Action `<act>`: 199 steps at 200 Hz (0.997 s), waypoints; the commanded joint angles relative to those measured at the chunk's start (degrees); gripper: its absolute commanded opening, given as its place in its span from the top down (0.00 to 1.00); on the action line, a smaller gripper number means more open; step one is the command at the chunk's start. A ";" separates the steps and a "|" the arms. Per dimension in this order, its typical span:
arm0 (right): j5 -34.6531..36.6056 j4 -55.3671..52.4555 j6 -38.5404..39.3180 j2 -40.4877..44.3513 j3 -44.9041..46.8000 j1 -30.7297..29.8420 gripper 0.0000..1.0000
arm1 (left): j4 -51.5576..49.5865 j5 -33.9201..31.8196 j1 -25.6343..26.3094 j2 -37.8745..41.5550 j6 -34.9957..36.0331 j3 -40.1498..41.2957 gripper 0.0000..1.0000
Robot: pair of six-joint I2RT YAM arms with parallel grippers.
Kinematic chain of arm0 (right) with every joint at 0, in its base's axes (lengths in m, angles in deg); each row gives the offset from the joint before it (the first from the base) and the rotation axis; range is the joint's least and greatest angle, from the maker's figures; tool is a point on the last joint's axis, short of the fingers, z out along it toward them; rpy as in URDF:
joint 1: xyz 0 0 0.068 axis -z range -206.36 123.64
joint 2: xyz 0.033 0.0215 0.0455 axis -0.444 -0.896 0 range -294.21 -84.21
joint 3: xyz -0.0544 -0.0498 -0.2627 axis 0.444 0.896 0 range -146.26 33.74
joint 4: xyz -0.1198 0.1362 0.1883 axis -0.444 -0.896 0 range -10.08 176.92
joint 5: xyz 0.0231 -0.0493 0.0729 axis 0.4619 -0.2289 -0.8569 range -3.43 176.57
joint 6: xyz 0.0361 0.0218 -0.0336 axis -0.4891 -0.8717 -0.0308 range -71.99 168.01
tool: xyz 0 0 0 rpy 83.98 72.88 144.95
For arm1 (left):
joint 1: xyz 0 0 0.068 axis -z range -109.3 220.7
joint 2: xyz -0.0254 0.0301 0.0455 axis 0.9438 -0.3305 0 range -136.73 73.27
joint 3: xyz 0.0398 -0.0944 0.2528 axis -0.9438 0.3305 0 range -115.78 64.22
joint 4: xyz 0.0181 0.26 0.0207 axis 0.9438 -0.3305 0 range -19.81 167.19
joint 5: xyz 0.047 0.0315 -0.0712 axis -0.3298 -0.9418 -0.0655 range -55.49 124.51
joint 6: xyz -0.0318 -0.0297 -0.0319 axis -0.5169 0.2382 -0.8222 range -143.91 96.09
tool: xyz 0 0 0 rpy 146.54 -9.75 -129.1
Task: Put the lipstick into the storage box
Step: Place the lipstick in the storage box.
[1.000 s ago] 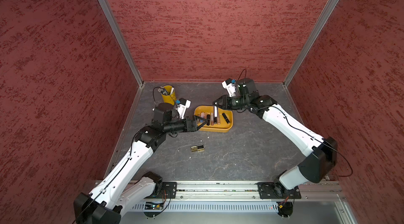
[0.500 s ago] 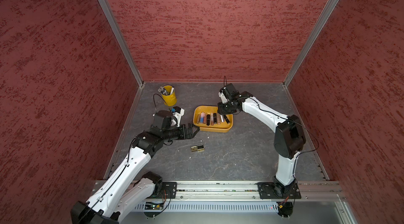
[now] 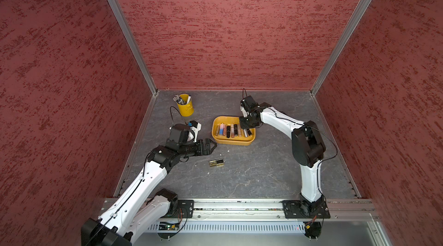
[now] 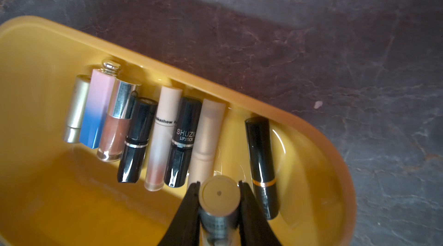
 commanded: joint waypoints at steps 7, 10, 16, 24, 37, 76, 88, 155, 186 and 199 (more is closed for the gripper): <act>-0.54 1.86 -0.59 -1.53 -2.62 0.79 0.84 | -0.56 1.11 -0.60 0.26 1.13 0.81 0.00; -0.68 1.87 -0.68 -1.64 -2.66 0.86 0.84 | -0.56 1.12 -0.65 0.28 1.14 0.82 0.00; -0.94 1.98 -0.79 -1.86 -2.75 0.93 0.84 | -0.67 1.07 -0.69 0.34 1.13 0.91 0.00; -1.38 2.13 -0.95 -2.21 -2.91 1.10 0.84 | -0.80 1.12 -0.69 0.29 1.14 0.99 0.00; -1.91 2.41 -1.24 -2.70 -3.02 1.15 0.84 | -0.92 1.05 -0.77 0.33 1.23 1.16 0.00; -3.27 3.10 -1.83 -4.32 -3.46 1.32 0.83 | -0.90 1.51 -0.77 0.16 1.12 1.47 0.00; -3.79 3.38 -2.20 -4.66 -3.54 1.42 0.83 | -1.07 1.64 -0.84 0.14 0.97 1.53 0.00; -4.94 4.00 -2.93 -5.74 -3.74 1.67 0.80 | -1.74 2.07 -0.87 -1.39 1.21 1.68 0.00; -5.73 4.34 -3.28 -6.00 -3.37 1.80 0.75 | -2.31 2.77 -0.79 -3.73 1.51 1.42 0.00; -6.17 4.53 -3.44 -6.00 -3.07 1.86 0.71 | -2.21 3.33 -0.78 -4.60 1.64 1.39 0.00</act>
